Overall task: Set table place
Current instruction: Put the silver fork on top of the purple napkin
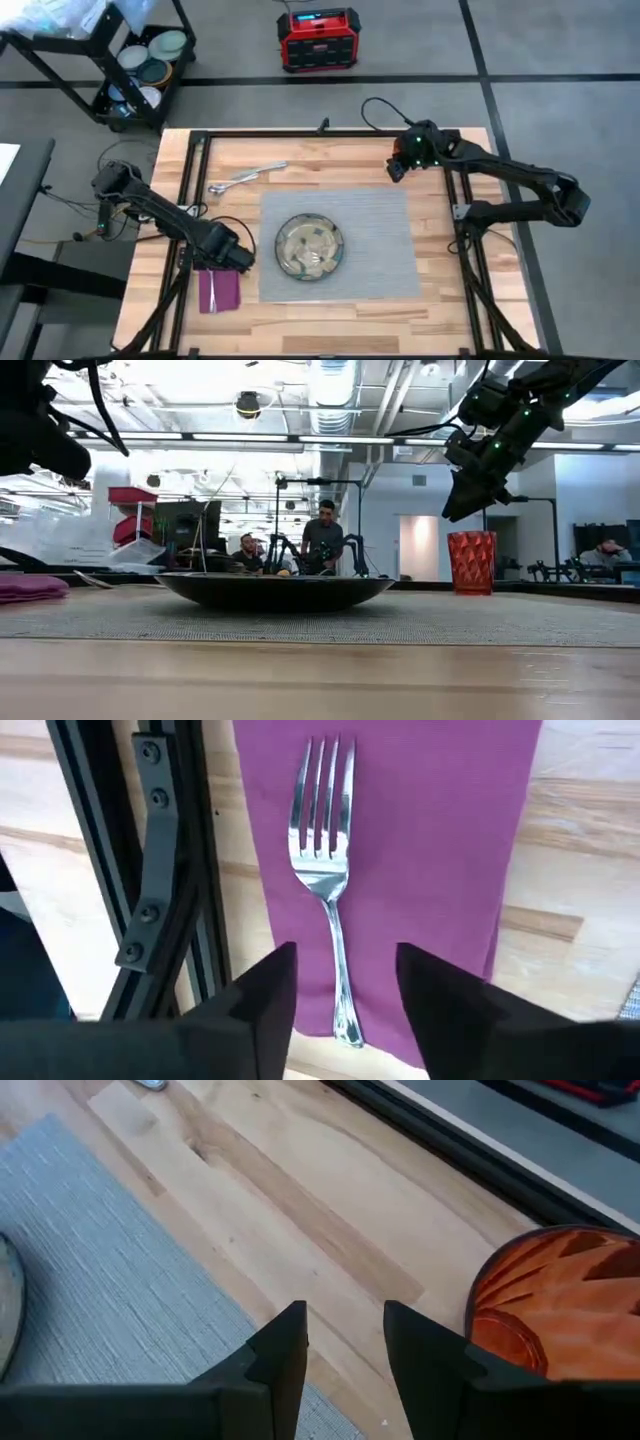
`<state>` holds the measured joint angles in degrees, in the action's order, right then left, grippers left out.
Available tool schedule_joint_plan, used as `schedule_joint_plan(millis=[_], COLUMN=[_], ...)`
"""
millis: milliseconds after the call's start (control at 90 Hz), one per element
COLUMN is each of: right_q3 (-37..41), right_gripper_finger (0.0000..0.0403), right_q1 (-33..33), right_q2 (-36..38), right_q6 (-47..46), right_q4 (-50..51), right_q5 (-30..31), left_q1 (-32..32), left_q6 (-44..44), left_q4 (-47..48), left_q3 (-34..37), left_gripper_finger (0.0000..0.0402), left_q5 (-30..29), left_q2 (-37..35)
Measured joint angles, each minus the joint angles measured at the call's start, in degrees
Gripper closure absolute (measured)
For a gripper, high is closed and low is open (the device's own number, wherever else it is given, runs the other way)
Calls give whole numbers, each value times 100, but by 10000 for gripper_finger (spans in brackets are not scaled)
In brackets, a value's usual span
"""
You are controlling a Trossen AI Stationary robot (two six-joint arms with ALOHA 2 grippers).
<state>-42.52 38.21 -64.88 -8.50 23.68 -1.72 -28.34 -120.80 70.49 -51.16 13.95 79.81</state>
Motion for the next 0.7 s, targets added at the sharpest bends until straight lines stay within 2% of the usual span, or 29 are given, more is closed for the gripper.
schedule_joint_plan(millis=[311,700], right_q3=[0,0], right_gripper_finger=[280,280], right_q1=[-70,-65], right_q2=[0,0], right_q6=[-5,-156], right_q4=[-7,9], right_q5=[-3,-1], left_q1=[17,33], left_q6=[-340,-367], left_q4=[-975,-1060], left_q3=[749,1196], left_gripper_finger=[244,254], left_q5=[-115,-110], left_q2=[2,2])
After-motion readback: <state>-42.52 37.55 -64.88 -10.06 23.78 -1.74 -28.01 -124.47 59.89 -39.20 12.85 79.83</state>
